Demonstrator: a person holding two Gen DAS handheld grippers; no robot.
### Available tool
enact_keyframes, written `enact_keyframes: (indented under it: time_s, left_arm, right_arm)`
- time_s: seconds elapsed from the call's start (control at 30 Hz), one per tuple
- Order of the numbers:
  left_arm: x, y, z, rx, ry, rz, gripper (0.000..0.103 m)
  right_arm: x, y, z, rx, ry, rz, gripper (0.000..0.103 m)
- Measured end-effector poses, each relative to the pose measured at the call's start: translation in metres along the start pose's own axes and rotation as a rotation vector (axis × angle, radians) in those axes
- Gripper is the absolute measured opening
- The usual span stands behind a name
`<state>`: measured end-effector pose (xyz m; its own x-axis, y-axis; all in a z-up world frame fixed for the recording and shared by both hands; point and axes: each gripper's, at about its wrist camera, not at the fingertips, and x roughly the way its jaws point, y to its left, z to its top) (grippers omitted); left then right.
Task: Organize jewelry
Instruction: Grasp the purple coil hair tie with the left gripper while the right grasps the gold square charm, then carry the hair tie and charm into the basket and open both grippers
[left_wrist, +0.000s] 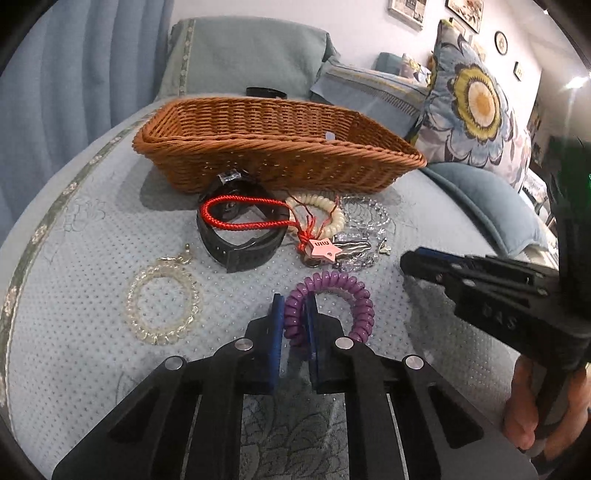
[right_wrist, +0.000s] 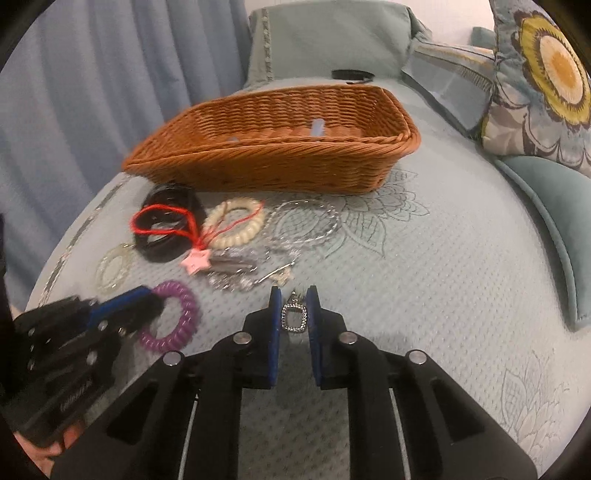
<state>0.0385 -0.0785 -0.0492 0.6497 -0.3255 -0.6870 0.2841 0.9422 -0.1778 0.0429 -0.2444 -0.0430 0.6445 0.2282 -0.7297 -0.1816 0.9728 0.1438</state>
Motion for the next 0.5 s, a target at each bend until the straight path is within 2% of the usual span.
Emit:
enact_keyframes:
  time_s: [0.3,0.5]
  left_arm:
    - [-0.018,0.001,-0.006,-0.013,-0.053,-0.056,0.009]
    - [-0.034,0.004,0.002,-0.027,-0.093,-0.082,0.009]
  right_arm:
    - [-0.022,-0.009,-0.011,0.035,-0.061,0.061,0.012]
    - [-0.041,-0.013,-0.002,0.047,-0.106,0.091,0.012]
